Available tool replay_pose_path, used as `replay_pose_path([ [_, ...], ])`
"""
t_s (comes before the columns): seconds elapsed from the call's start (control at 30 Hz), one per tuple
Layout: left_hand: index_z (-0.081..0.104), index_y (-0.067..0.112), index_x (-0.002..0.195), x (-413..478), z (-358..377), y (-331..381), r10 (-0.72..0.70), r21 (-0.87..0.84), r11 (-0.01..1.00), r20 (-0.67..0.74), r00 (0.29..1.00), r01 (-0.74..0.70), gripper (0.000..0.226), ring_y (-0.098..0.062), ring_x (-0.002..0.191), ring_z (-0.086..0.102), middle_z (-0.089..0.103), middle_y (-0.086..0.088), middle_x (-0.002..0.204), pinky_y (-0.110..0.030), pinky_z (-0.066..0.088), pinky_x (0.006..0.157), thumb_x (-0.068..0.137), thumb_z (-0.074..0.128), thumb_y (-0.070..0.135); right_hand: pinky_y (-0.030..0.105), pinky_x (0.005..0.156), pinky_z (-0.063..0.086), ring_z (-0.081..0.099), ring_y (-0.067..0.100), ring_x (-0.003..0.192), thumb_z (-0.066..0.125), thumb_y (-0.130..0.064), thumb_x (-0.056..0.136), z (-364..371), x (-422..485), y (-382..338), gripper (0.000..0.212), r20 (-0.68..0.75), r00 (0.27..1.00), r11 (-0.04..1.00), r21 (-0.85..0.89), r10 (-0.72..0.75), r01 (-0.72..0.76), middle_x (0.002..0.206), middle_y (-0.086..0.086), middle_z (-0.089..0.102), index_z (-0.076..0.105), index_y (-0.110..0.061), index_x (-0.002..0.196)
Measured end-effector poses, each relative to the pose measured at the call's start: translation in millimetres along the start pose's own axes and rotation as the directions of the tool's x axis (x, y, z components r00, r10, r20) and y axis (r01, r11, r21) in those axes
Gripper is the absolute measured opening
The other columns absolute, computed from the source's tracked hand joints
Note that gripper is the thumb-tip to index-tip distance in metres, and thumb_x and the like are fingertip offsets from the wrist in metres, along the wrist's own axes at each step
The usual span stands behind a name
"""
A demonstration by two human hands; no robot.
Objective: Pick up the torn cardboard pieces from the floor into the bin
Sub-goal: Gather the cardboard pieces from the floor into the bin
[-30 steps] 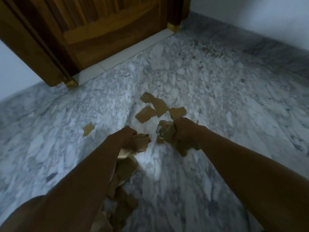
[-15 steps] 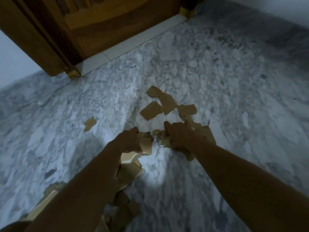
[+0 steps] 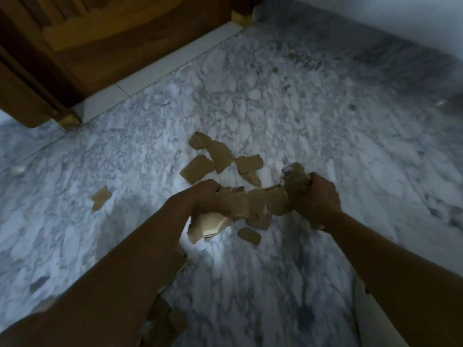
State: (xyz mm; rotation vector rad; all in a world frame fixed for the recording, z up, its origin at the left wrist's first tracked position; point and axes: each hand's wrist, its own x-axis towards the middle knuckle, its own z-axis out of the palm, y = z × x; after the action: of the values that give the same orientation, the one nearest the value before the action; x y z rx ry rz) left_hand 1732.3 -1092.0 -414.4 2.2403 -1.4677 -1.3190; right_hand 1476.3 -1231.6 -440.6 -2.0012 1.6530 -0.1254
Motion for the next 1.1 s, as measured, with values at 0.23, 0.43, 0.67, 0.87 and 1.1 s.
replay_pose_path([
  [0.23, 0.058, 0.023, 0.099, 47, 47, 44, 0.114, 0.244, 0.965, -0.06, 0.992, -0.096, 0.048, -0.028, 0.112, 0.053, 0.051, -0.007, 0.132, -0.039, 0.049, 0.082, 0.063, 0.078, 0.047, 0.03, 0.062, 0.04, 0.056, 0.027, 0.077, 0.067, -0.034, 0.086, 26, -2, 23, 0.03, 0.029, 0.994, 0.979, -0.172, -0.107, 0.11, 0.097, 0.012, 0.061, 0.056, -0.01, 0.101],
  [0.43, 0.048, 0.022, 0.08, 41, 54, 40, 0.19, 0.199, 0.969, -0.232, 0.954, -0.145, 0.036, -0.025, 0.09, 0.062, 0.06, -0.004, 0.095, -0.025, 0.032, 0.057, 0.07, 0.081, 0.032, 0.031, 0.065, 0.052, 0.066, 0.03, 0.076, 0.061, -0.052, 0.079, 0, 3, 25, 0.038, -0.004, 0.992, 0.991, -0.035, 0.127, -0.127, 0.082, 0.007, 0.062, 0.062, -0.015, 0.086],
  [0.67, 0.048, 0.024, 0.112, 20, 26, 16, 0.058, -0.136, 0.985, -0.297, 0.953, -0.102, 0.064, -0.015, 0.083, 0.064, 0.065, 0.003, 0.09, -0.028, 0.047, 0.065, 0.065, 0.089, 0.039, 0.032, 0.077, 0.052, 0.064, 0.026, 0.097, 0.082, -0.037, 0.076, -3, 30, -3, 0.041, 0.421, 0.905, 0.998, 0.055, -0.058, 0.039, 0.099, 0.006, 0.066, 0.07, -0.01, 0.105],
  [0.87, 0.059, 0.024, 0.074, -1, 8, -2, -0.051, -0.16, 0.987, -0.289, 0.956, 0.005, 0.033, -0.006, 0.071, 0.06, 0.062, 0.008, 0.076, -0.019, 0.039, 0.054, 0.064, 0.09, 0.032, 0.039, 0.089, 0.049, 0.056, 0.032, 0.113, 0.074, -0.05, 0.065, 37, 29, -14, 0.072, 0.389, 0.92, 0.99, -0.106, -0.042, 0.09, 0.125, 0.01, 0.057, 0.053, -0.018, 0.126],
  [1.1, 0.056, 0.019, 0.087, -8, 11, -17, -0.099, -0.149, 0.988, -0.341, 0.935, 0.05, 0.041, -0.013, 0.078, 0.059, 0.061, 0.005, 0.082, -0.023, 0.042, 0.06, 0.069, 0.085, 0.042, 0.039, 0.088, 0.053, 0.061, 0.029, 0.108, 0.08, -0.041, 0.072, 31, 31, 0, 0.063, 0.393, 0.918, 0.996, -0.038, -0.057, 0.078, 0.121, 0.008, 0.063, 0.055, -0.017, 0.125],
])
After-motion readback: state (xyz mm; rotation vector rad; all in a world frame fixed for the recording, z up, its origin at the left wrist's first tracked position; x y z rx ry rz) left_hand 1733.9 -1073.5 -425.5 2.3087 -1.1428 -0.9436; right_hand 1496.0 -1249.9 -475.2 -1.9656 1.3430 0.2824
